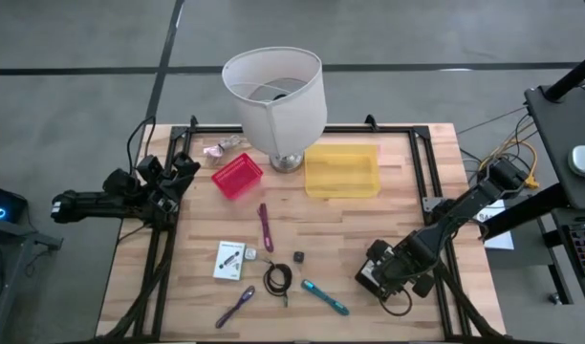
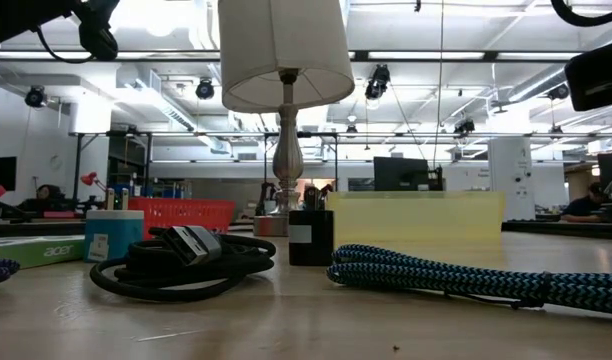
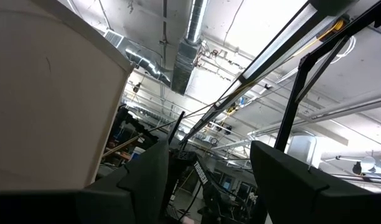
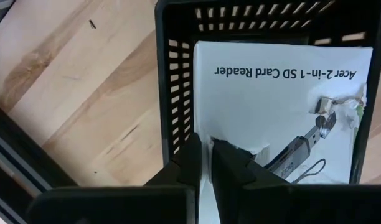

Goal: Pick and place items into bin
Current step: Put the right card reader box into the black bin, then put the blue charger cable into the yellow bin

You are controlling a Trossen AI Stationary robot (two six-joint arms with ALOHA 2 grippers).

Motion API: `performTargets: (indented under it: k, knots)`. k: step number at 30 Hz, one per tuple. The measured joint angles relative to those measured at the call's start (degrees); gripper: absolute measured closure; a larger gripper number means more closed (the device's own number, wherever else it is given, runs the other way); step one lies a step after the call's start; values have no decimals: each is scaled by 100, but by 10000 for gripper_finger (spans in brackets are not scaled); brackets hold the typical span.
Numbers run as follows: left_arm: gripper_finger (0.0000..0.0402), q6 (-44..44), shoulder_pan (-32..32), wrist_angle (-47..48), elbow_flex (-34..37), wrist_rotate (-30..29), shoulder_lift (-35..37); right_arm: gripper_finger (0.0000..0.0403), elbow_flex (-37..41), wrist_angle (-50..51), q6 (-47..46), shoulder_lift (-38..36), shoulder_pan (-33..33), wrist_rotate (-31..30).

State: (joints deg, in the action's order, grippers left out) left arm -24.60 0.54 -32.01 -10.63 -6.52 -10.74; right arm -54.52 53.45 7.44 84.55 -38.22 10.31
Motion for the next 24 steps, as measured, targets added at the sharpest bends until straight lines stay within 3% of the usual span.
performTargets:
  k: [13,24]
  knots:
    - [191,2,0,0,2,0,0,386,-57,-9,-403,0,-2,19]
    - [191,2,-1,0,2,-2,0,279,-133,9,-440,0,-2,19]
